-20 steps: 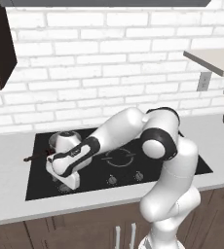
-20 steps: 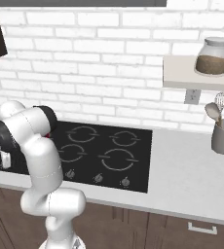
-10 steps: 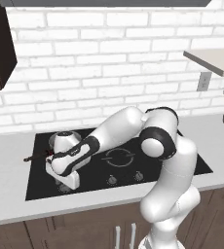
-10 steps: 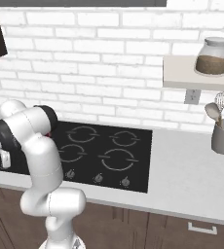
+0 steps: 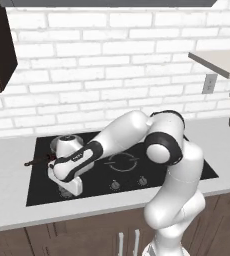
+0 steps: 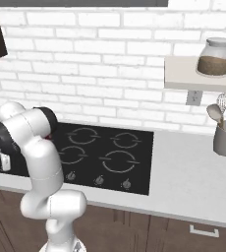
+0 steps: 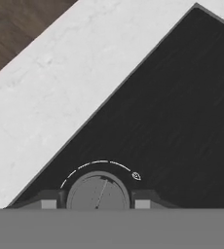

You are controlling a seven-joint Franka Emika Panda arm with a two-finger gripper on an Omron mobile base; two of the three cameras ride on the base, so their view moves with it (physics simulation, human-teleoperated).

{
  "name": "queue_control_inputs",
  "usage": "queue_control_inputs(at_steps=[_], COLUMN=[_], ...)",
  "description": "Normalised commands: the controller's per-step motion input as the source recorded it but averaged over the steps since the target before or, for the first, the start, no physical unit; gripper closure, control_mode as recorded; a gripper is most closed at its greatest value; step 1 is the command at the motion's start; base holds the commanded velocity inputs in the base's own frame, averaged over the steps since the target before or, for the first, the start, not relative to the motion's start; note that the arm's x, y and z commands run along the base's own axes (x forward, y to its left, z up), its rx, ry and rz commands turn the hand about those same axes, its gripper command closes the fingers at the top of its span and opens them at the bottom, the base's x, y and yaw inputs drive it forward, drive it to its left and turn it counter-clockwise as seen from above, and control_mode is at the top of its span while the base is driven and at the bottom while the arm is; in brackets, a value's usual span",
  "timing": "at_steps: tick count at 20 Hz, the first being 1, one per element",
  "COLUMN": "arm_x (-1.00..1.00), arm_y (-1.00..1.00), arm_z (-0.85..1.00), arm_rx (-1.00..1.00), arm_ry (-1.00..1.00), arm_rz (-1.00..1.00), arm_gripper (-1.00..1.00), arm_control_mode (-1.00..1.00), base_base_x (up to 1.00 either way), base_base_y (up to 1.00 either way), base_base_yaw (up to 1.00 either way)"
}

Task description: Turn off the front left burner of the stove.

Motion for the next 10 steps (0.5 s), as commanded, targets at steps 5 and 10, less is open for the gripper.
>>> queue_control_inputs(at_steps=[5,10], arm_x=[-0.05,0.00], arm_y=[0.00,0.00], arm_z=[0.00,-0.01], arm_rx=[0.02,0.00], arm_ry=[0.09,0.16], arm_rz=[-0.30,-0.44], arm_gripper=[1.00,1.00], arm_control_mode=[-1.00,-1.00], base_base_x=[0.00,0.00], base_base_y=[0.00,0.00], base_base_yaw=[0.00,0.00])
